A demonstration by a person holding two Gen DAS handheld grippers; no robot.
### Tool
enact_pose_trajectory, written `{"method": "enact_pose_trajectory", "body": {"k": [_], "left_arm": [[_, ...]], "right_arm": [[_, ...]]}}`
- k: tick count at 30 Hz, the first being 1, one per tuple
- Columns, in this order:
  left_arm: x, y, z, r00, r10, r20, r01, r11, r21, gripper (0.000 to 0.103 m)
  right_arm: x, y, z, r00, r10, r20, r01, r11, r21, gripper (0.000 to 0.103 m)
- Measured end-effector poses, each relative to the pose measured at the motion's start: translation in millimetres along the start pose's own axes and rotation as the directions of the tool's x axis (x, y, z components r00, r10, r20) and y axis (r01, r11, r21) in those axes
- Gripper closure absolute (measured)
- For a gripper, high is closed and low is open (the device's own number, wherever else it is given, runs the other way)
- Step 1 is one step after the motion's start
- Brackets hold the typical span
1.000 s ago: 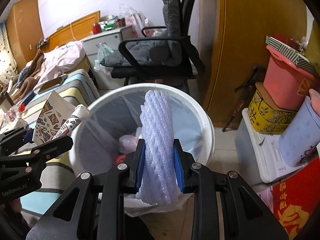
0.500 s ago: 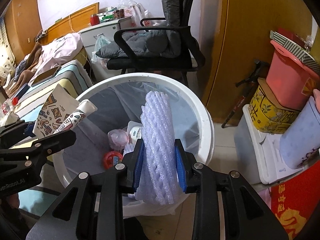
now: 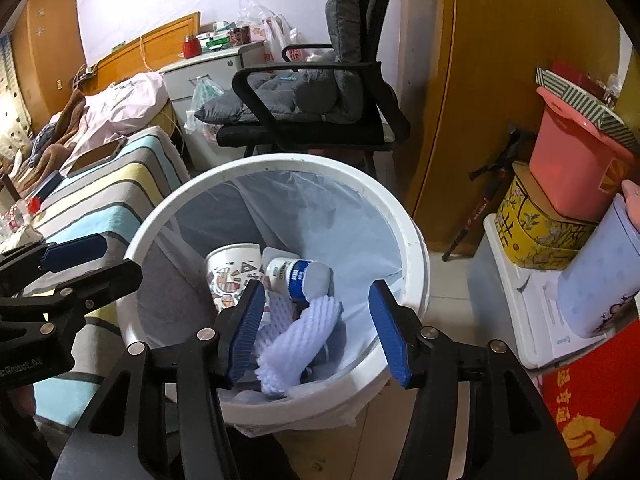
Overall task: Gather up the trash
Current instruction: 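Open both tools to drop the paper cup and foam sleeve into the bin, then move both open tools back toward the tissue and dark item on the table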
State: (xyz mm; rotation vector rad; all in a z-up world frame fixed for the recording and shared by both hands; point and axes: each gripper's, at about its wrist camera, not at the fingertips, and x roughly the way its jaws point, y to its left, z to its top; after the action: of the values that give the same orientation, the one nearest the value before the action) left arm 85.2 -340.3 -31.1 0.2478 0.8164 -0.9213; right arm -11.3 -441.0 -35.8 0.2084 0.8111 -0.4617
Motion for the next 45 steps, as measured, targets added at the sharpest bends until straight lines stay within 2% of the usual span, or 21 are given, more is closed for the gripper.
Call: {"method": "enact_pose_trajectory", "body": {"k": [11,24,39,45], "left_arm": [[-43.2,26.5,-12.8,0.996,0.051,0.067,-0.047,0.997,-0.058,0.036],[-91.1,66.6,-37.8,0.982,0.144,0.121,-0.127,0.983,-0.135,0.036],[-138.4,112.4,-72.2,0.957,0.247,0.153,-0.209,0.951,-0.229,0.035],[-159.5,141.2,-90.9,0.941,0.302,0.152,-0.248,0.923,-0.295,0.035]], "right_arm": [[-22.8,28.6,1.8,0.997,0.034,0.065,-0.032,0.999,-0.036,0.046],[-36.8,69.3,1.3,0.990,0.097,0.103,-0.087,0.991,-0.097,0.046],[-46.8,120.8,1.2,0.979,0.167,0.117,-0.145,0.974,-0.176,0.046],[-45.4,144.0,0.8,0.974,0.201,0.109,-0.175,0.963,-0.206,0.046]]}}
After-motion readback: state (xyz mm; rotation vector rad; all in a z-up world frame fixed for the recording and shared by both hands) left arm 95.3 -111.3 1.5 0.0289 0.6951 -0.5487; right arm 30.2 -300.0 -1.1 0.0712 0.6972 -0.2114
